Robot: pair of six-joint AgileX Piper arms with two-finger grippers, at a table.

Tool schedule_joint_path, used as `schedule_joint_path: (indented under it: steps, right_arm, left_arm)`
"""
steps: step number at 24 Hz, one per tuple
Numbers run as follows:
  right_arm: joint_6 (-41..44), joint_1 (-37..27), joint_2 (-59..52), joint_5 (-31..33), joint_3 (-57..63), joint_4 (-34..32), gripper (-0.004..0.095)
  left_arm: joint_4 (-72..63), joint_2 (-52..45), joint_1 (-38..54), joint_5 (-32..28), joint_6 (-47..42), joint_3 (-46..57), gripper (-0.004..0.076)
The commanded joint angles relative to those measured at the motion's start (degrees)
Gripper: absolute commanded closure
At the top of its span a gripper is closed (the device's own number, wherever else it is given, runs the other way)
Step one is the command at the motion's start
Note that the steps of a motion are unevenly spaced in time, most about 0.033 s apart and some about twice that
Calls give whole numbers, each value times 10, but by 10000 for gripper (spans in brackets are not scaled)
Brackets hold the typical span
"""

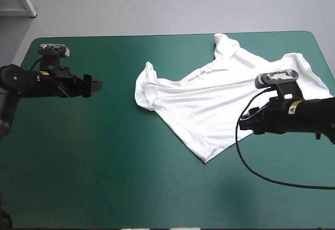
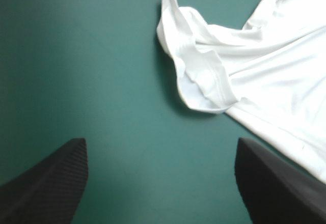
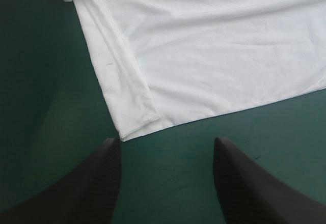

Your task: Fold the cloth

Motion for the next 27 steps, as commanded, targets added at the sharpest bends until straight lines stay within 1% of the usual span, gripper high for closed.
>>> schedule_joint_path:
  steps: [1,2,3,4,5,8,12,16,20,27]
  right_arm:
    - [-15,2,-9,-11,-13,9,395]
    - [-17,2,-9,-11,-11,10,395]
    - [-26,2,-9,-11,-4,17,395]
    - [-27,3,-9,-11,1,18,395]
    - [-28,10,-9,-11,16,18,395]
    - [-26,34,-9,-15,72,25,395]
    - [-21,87,-9,-71,150,40,395]
    - [-17,124,-9,-98,170,39,395]
    - [-17,151,-9,-113,171,37,395]
    - [-17,161,-9,-118,171,37,395]
  left_arm:
    - [-60,55,-39,-59,31,-60,150]
    - [-58,80,-55,-63,31,-77,150]
    - [-42,119,-80,-73,27,-117,150]
    - [-38,137,-90,-77,25,-134,150]
    - [-38,180,-110,-88,20,-179,150]
    - [-36,268,-131,-110,-3,-269,150]
    - [-15,381,-136,-113,-30,-379,150]
    - [-15,432,-140,-116,-30,-417,150]
    - [-14,471,-146,-135,-25,-433,150]
    - [-16,511,-166,-163,-13,-436,150]
